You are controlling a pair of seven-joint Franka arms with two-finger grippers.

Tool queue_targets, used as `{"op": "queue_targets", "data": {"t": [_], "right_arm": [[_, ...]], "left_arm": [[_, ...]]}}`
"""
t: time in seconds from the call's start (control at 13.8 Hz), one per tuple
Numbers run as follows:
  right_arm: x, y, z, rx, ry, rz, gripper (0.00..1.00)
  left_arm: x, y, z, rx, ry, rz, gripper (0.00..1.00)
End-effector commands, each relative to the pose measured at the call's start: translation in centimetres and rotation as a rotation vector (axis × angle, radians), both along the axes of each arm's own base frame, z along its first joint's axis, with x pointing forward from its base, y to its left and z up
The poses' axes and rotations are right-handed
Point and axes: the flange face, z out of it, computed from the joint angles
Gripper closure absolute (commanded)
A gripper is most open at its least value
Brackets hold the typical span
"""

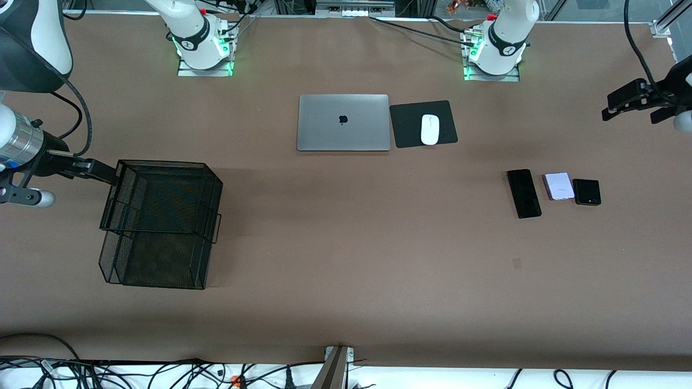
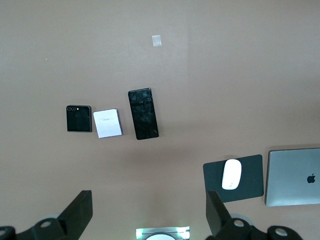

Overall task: Place phones with both arms
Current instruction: 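Reach the left gripper down to the large black phone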

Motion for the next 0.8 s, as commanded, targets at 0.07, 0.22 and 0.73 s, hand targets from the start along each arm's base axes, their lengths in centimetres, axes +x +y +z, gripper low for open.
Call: {"op": "queue_targets", "data": {"t": [0.07,0.22,0.73], "right_arm": [[0.0,-0.5,0.5,0.018,0.010,-0.001,0.00],[-0.1,-0.5,0.4,0.020,0.016,-0.001,0.00],[-0.1,-0.3,0.4,0.019,0.018,-0.001,0.00]], "left_arm": [[0.1,-0.5,0.0,-0.018,-0.008,-0.018,0.00],[0.1,0.1,-0.2,-0.019,-0.002,-0.006,0.00],[-0.1,2.2,-1.1,-0.021,0.037,0.027,0.00]]}}
